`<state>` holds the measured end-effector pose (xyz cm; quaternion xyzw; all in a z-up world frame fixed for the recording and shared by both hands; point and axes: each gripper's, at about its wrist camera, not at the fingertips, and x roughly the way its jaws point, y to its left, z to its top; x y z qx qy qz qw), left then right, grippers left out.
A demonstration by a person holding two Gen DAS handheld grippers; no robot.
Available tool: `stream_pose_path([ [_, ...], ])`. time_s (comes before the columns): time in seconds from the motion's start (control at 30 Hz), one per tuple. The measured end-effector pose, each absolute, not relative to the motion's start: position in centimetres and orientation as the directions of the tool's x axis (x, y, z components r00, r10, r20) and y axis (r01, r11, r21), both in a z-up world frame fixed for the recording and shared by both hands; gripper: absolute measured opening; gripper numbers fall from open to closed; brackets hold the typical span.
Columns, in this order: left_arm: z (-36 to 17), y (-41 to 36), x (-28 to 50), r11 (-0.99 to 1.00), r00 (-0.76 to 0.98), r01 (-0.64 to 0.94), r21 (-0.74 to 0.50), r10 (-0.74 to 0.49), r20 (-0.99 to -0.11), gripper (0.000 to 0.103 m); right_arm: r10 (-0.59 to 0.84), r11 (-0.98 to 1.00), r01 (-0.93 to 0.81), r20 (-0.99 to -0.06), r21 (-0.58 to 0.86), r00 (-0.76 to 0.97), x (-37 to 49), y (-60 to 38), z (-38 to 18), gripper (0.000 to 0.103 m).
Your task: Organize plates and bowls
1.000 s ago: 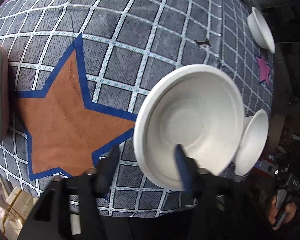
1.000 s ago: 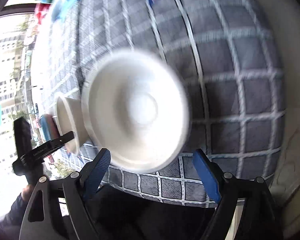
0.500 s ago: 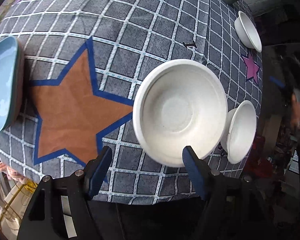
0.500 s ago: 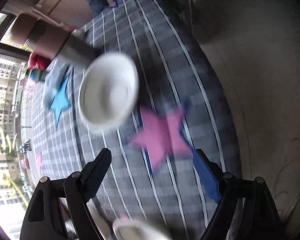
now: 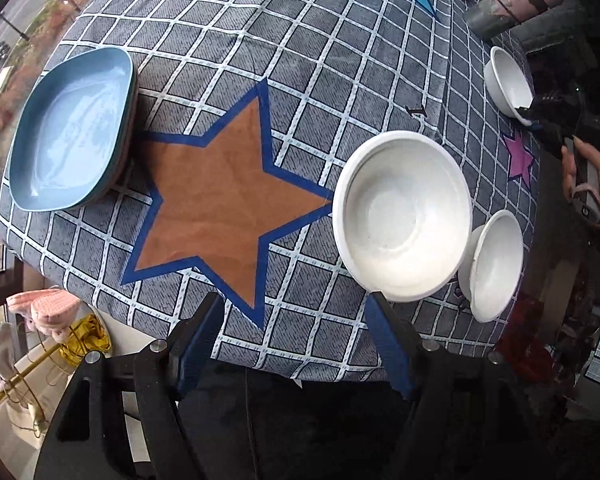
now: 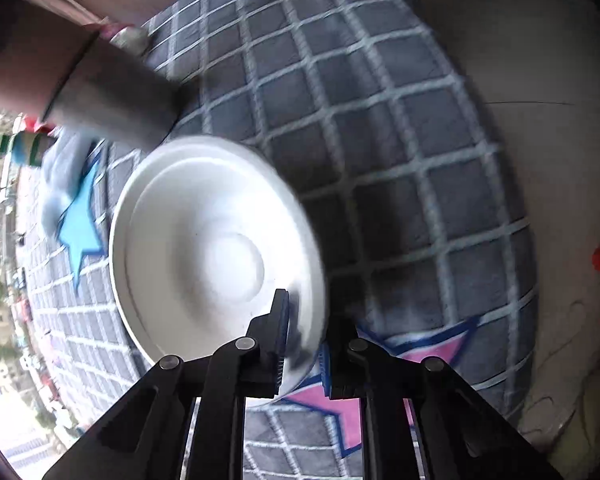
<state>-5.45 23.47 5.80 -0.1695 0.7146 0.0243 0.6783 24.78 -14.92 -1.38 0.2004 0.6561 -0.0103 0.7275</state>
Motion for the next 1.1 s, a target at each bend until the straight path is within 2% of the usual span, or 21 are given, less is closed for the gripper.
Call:
stream_pose_path([
  [0.27,5.3,22.3,-4.4,0.95,-0.022,-0.229,-0.212,-0.223,-0.975,0.076,0.426,0.884,0.192,-0.903,0.427,0.049,18.6,-11.6,-2.2,0.01],
  [0.4,5.1,21.7,-3.8,0.949,-0.021,-0.219,-0.225,-0.235,-0.972,0.076,0.421,0.902,0.122,-0.906,0.414,-0.043,14.1,-10.1,-2.9,0.011],
  [0.43,5.0,21.5,-3.6,0.949,-0.023,-0.217,-0.227,-0.238,-0.971,0.076,0.42,0.904,0.117,-0.906,0.411,-0.057,13.7,-10.0,-3.2,0.022],
  [0.47,4.9,21.3,-3.4,0.95,-0.026,-0.214,-0.228,-0.239,-0.971,0.076,0.416,0.907,0.115,-0.906,0.406,-0.078,13.2,-9.9,-3.4,0.055],
  [0.5,4.9,21.2,-3.3,0.95,-0.027,-0.211,-0.229,-0.239,-0.971,0.076,0.418,0.906,0.119,-0.904,0.406,-0.094,12.7,-10.0,-3.5,0.072],
  [0.53,4.9,20.9,-3.1,0.952,-0.026,-0.203,-0.228,-0.238,-0.971,0.076,0.428,0.901,0.126,-0.9,0.416,-0.085,12.5,-10.1,-3.1,0.082],
  [0.67,5.7,20.1,-2.8,0.961,-0.004,-0.164,-0.222,-0.226,-0.974,0.077,0.472,0.873,0.117,-0.881,0.473,0.032,11.7,-11.7,0.3,0.082],
  [0.87,5.6,20.4,-2.2,0.959,0.001,-0.15,-0.239,-0.241,-0.97,0.077,0.383,0.899,0.182,-0.917,0.398,0.109,9.5,-15.3,2.8,0.082],
  [1.1,5.9,20.5,-0.9,0.97,-0.011,-0.067,-0.236,-0.237,-0.972,0.077,0.286,0.909,0.287,-0.953,0.304,0.103,1.8,-17.1,3.9,0.082],
])
